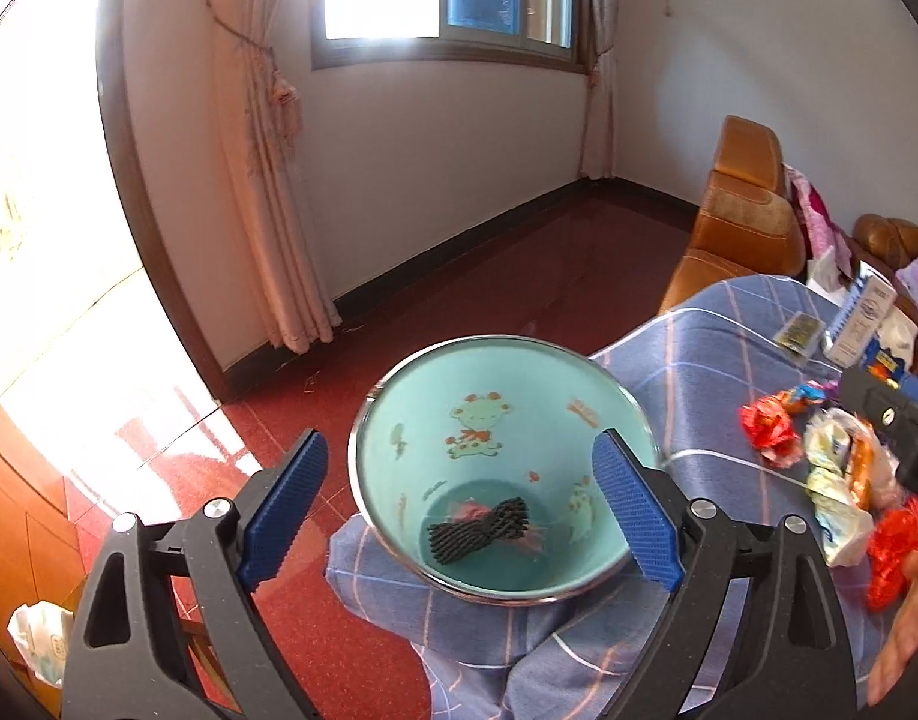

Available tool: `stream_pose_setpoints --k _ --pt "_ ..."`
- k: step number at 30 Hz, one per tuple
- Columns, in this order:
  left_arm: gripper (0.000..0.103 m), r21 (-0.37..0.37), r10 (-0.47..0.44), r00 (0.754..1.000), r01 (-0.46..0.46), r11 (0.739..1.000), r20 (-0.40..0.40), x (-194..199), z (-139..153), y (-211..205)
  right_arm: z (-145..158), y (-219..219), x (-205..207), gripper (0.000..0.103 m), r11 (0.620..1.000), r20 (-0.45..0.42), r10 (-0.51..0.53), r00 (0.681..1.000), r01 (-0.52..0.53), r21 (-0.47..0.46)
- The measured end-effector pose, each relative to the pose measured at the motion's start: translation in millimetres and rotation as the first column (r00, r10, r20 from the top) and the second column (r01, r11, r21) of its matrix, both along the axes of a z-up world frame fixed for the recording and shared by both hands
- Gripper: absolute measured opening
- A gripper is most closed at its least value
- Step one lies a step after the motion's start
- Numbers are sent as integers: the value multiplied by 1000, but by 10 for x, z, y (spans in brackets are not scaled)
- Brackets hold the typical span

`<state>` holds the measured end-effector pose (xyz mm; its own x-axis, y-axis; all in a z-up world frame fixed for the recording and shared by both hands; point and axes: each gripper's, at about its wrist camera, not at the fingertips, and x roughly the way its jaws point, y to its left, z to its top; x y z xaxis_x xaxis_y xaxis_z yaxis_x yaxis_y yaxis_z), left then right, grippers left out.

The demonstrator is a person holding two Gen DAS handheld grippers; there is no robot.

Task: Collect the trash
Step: 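Carry both items over the green bin and open both grippers to drop them, then grasp the red mesh net with the right gripper while the left gripper grasps the yellow-white bag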

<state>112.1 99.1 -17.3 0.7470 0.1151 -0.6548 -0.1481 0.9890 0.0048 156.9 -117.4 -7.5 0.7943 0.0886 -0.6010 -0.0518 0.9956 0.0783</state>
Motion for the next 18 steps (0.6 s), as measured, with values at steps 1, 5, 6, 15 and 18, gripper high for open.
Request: stream_pose_setpoints --k 1,5,6,15,18 --pt "90 0 -8 1000 8 1000 1 -8 0 -60 19 -92 -63 97 1000 21 -26 999 27 -10" --pt "96 -25 -48 999 48 999 0 -70 -19 -301 29 -448 -281 97 993 52 -114 992 115 -8" --pt "97 -36 -61 998 61 997 1 -86 -24 -372 19 -545 -330 97 991 53 -132 990 132 0" --pt "97 -51 -161 986 159 986 -35 -142 -167 -988 -158 -1287 -729 96 965 27 -260 965 261 -17" --pt "97 -28 -216 975 215 976 -58 -154 -244 -1200 -261 -1526 -843 96 951 9 -305 952 305 -40"
